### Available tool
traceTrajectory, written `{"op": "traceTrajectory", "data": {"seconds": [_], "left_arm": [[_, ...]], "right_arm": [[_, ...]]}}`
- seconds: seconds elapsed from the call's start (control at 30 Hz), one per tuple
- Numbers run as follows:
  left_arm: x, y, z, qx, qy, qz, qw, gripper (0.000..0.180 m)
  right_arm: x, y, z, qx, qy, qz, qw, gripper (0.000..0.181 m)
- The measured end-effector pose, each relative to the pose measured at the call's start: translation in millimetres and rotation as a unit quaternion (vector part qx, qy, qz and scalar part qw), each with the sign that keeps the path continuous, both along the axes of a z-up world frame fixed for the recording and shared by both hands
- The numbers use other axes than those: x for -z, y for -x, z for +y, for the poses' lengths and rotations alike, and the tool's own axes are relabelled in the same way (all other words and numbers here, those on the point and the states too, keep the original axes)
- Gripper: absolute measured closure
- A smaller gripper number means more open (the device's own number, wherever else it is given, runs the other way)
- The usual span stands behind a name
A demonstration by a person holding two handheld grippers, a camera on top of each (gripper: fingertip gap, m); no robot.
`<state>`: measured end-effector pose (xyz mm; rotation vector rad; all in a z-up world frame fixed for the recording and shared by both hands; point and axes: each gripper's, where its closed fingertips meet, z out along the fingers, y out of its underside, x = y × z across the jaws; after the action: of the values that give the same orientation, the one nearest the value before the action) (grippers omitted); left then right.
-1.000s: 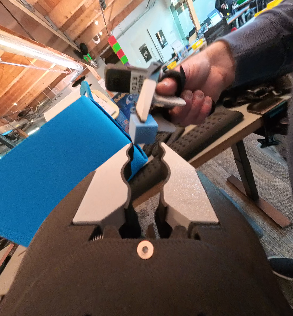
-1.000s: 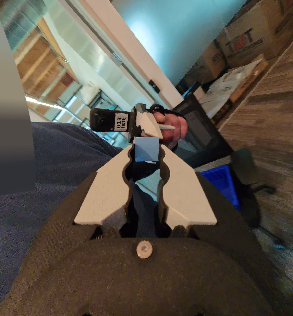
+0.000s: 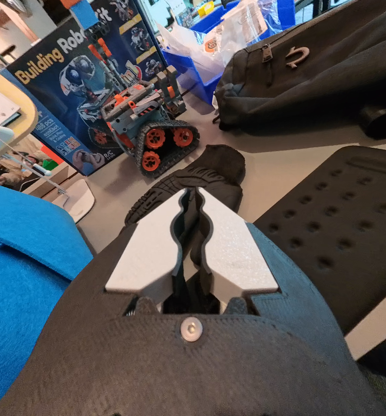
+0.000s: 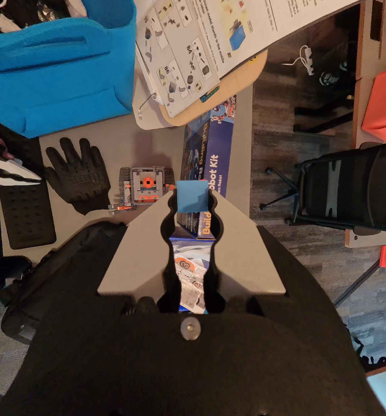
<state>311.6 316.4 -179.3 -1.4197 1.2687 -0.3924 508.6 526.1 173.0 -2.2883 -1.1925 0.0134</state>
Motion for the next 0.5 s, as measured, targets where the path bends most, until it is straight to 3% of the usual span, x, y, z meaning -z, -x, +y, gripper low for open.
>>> {"op": "traceTrajectory", "data": {"seconds": [0.5], "left_arm": [[2.5,0.0,1.3,-0.009,-0.011,0.007,1.0,0.179]], "right_arm": [[20.3,-7.2,17.2,-0.005,0.039,0.013,0.999,0.156]]}}
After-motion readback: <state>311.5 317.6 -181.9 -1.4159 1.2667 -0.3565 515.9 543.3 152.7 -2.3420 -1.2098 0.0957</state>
